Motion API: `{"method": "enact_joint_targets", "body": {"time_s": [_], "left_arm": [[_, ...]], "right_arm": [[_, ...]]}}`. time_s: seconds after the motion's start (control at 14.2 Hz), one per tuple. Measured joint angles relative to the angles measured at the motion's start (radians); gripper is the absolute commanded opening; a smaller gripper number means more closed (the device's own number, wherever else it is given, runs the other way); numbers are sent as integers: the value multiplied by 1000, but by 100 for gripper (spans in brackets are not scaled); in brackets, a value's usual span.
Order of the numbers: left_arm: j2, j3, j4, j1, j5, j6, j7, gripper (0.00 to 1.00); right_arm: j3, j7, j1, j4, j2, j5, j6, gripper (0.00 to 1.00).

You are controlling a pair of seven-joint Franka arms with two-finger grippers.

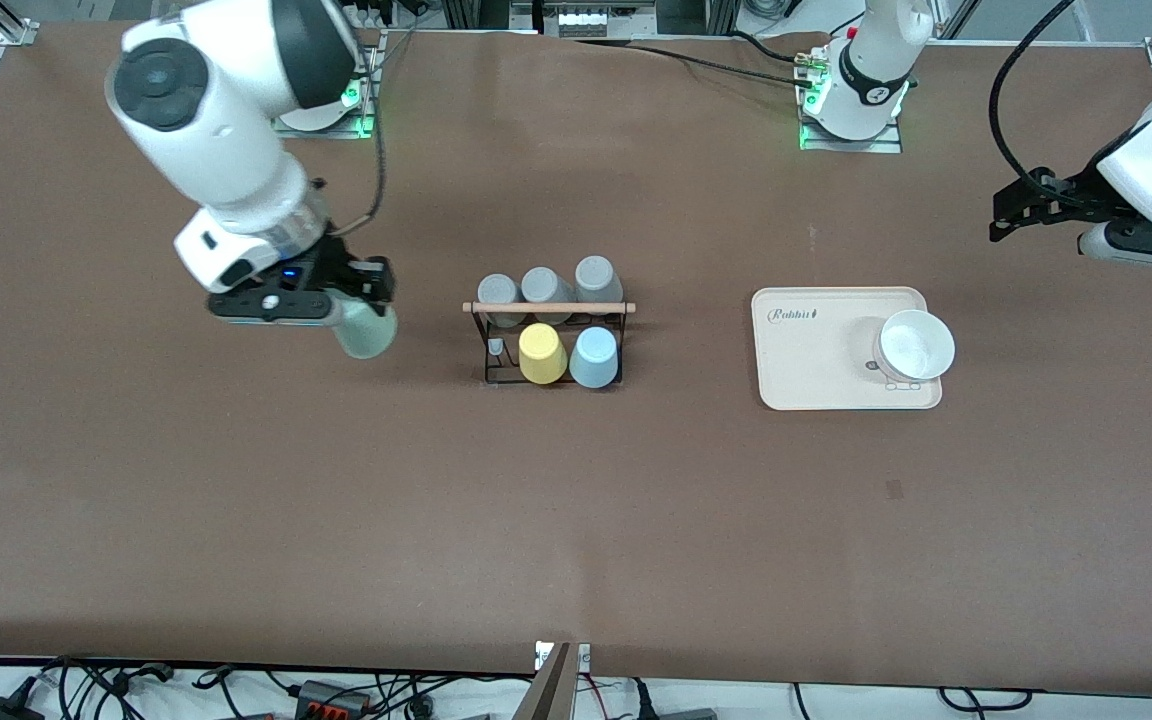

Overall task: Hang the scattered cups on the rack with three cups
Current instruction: 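Carry the teal cup with the right gripper to the rack, then set the teal cup beside the yellow cup and open the right gripper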

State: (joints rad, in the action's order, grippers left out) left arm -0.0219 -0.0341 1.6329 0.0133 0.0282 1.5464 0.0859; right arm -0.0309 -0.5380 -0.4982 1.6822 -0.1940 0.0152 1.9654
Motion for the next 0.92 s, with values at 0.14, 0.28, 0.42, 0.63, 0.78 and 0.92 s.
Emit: {"method": "enact_joint_targets", "body": {"time_s": [0.14,0.28,0.42,0.63,0.78,0.92], "left_arm": [[0,-7,0,2,0,0,0,100],[0,-15,0,3,0,1,0,100],[0,-18,0,3,0,1,0,100],[0,-18,0,3,0,1,0,100],[0,-18,0,3,0,1,0,100],[0,-18,0,3,0,1,0,100]], "right_arm": [[1,-86,-50,-66,-82,0,2,14],[1,-132,-77,-105,-156,0,8,14],[1,-159,-88,-121,-205,0,29,14],[0,-174,-94,-130,-234,1,56,14],[1,-197,-106,-130,-241,1,69,14],[1,-211,-121,-130,-251,1,86,14]]}}
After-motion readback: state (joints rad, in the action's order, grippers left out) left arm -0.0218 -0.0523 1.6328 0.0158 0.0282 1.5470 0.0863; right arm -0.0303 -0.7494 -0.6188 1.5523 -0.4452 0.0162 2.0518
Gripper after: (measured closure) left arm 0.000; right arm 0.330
